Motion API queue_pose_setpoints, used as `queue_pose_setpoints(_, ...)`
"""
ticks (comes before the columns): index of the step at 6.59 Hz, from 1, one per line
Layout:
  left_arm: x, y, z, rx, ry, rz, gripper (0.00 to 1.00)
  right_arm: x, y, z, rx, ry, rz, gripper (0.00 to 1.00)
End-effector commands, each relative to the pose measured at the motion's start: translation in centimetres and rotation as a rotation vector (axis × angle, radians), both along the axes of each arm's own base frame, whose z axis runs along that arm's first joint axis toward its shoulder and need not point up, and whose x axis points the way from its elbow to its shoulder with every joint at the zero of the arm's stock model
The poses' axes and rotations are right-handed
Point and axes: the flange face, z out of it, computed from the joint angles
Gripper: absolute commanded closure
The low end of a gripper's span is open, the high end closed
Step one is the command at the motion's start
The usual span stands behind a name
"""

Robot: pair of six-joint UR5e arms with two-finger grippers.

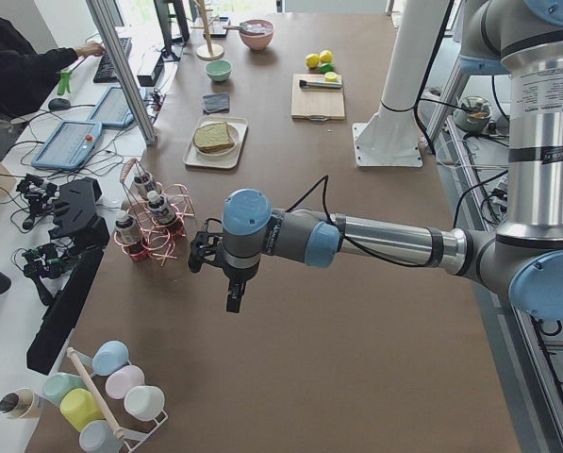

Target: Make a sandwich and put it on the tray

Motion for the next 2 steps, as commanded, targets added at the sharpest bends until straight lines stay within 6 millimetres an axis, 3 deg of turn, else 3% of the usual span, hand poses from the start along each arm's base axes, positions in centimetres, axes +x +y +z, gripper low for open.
queue_pose_setpoints(1, 0.00, -0.04, -0.34, 0.002, 0.001, -0.006, 0.02, -0.21, -0.02, 0.06, -0.001, -0.007, -0.005, 0.00)
queue_pose_setpoints(2, 0.01, 0.02, -0.60, 0.001, 0.005, -0.012, 0.02, -0.21, 0.06, 0.43, -0.006, -0.007, -0.008, 0.00)
